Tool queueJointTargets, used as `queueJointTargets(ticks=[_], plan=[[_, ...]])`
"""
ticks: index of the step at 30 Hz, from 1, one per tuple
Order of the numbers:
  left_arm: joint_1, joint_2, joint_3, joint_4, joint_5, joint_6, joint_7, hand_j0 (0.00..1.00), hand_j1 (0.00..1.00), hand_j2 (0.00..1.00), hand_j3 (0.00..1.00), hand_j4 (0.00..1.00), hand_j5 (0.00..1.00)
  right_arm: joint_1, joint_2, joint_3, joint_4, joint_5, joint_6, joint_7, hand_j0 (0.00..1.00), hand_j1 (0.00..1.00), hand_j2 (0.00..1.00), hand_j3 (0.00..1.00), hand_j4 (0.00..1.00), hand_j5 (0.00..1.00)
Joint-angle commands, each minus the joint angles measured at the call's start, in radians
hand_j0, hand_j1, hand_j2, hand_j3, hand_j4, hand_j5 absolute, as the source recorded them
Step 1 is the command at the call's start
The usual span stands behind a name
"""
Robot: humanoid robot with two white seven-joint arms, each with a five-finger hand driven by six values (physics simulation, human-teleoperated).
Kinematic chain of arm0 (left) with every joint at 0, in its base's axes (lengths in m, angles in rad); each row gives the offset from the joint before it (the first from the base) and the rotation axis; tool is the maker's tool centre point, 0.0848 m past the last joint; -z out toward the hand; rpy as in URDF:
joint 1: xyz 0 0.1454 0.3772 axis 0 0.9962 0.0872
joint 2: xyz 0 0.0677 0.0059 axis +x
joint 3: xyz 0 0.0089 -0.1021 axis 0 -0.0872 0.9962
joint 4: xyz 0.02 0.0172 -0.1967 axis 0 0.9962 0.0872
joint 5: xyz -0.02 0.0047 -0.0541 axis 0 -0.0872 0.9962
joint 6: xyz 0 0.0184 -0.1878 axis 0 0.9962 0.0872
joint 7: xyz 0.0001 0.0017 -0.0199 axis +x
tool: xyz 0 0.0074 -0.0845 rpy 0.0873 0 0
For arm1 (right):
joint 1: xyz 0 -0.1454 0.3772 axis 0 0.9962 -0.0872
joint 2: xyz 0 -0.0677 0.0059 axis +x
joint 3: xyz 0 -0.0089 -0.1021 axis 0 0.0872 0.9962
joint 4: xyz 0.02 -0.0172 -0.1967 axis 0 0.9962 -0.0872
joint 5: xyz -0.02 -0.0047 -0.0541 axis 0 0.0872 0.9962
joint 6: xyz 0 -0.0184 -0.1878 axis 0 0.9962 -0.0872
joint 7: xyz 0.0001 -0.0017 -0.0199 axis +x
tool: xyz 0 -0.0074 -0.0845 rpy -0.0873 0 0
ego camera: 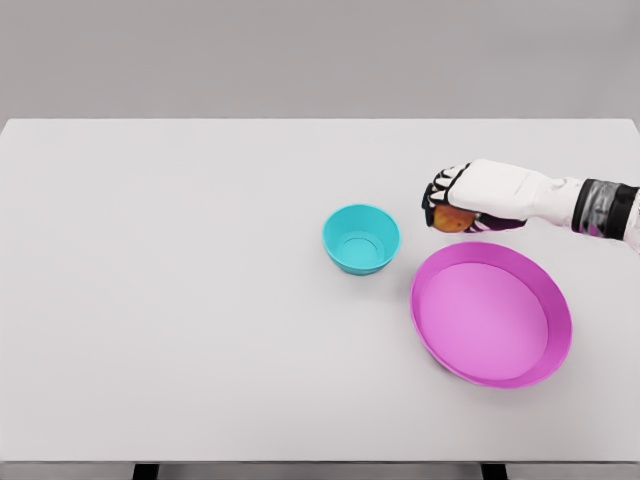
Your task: Put the apple from the pink plate into the blue bowl with your right arm
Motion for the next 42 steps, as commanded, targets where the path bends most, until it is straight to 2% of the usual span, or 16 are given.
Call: queueJointTargets(ticks=[1,7,11,16,22,23,24,25,32,33,34,37,39,40,42], plan=[[0.0,0.0,0.0,0.0,0.0,0.0,0.0,1.0,1.0,1.0,1.0,1.0,1.0,-0.006,0.035,0.048,0.04,0.013,0.002,0.0,0.42,0.42,0.42,0.42,0.42,0.42],[0.0,0.0,0.0,0.0,0.0,0.0,0.0,1.0,1.0,1.0,1.0,1.0,1.0,-0.071,0.085,0.122,0.04,0.019,0.002,0.002,0.42,0.42,0.42,0.42,0.42,0.42],[0.0,0.0,0.0,0.0,0.0,0.0,0.0,1.0,1.0,1.0,1.0,1.0,1.0,-0.092,0.115,0.135,0.039,0.028,0.002,0.002,0.42,0.42,0.42,0.42,0.42,0.42],[0.0,0.0,0.0,0.0,0.0,0.0,0.0,1.0,1.0,1.0,1.0,1.0,1.0,-0.153,0.151,0.229,0.039,0.034,0.002,0.0,0.43,0.43,0.43,0.43,0.43,0.43],[0.0,0.0,0.0,0.0,0.0,0.002,0.0,1.0,1.0,1.0,1.0,1.0,1.0,-0.173,0.173,0.269,0.059,0.044,0.002,0.002,0.44,0.44,0.44,0.44,0.44,0.44],[0.0,0.0,0.0,0.0,0.0,0.0,0.0,1.0,1.0,1.0,1.0,1.0,1.0,-0.176,0.173,0.269,0.06,0.044,0.002,0.002,0.46,0.46,0.46,0.46,0.46,0.46],[0.0,0.0,0.0,0.0,0.0,0.0,0.0,1.0,1.0,1.0,1.0,1.0,1.0,-0.176,0.173,0.269,0.069,0.044,0.002,0.0,0.85,0.85,0.85,0.85,0.85,0.85],[0.0,0.0,0.0,0.0,0.0,0.0,0.0,1.0,1.0,1.0,1.0,1.0,1.0,-0.176,0.171,0.269,0.076,0.044,0.002,0.0,1.0,1.0,1.0,1.0,1.0,1.0],[0.0,0.0,0.0,0.0,0.0,0.002,0.0,1.0,1.0,1.0,1.0,1.0,1.0,-0.196,0.161,0.258,0.062,0.047,0.002,0.002,1.0,1.0,1.0,1.0,1.0,1.0],[0.0,0.0,0.0,0.0,0.0,0.002,0.0,1.0,1.0,1.0,1.0,1.0,1.0,-0.196,0.151,0.244,0.04,0.044,0.002,0.002,1.0,1.0,1.0,1.0,1.0,1.0],[0.0,0.0,0.0,0.0,0.0,0.0,0.0,1.0,1.0,1.0,1.0,1.0,1.0,-0.181,0.122,0.154,0.004,0.042,0.002,0.002,1.0,1.0,1.0,1.0,1.0,1.0],[0.0,0.0,0.0,-0.001,0.0,0.0,0.0,1.0,1.0,1.0,1.0,1.0,1.0,-0.161,0.017,0.039,-0.007,0.031,0.002,0.0,1.0,1.0,1.0,1.0,1.0,1.0],[0.0,0.0,0.0,0.0,0.0,0.0,0.0,1.0,1.0,1.0,1.0,1.0,1.0,-0.071,-0.013,-0.067,-0.006,0.03,0.002,0.0,1.0,1.0,1.0,1.0,1.0,1.0],[0.0,0.0,0.0,0.0,0.0,0.0,0.0,1.0,1.0,1.0,1.0,1.0,1.0,-0.052,-0.05,-0.084,0.002,0.031,0.002,0.0,1.0,1.0,1.0,1.0,1.0,1.0],[0.0,0.0,0.0,0.0,0.0,0.0,0.0,1.0,1.0,1.0,1.0,1.0,1.0,-0.032,-0.037,-0.131,0.095,0.013,0.002,0.036,1.0,1.0,1.0,1.0,1.0,1.0]])
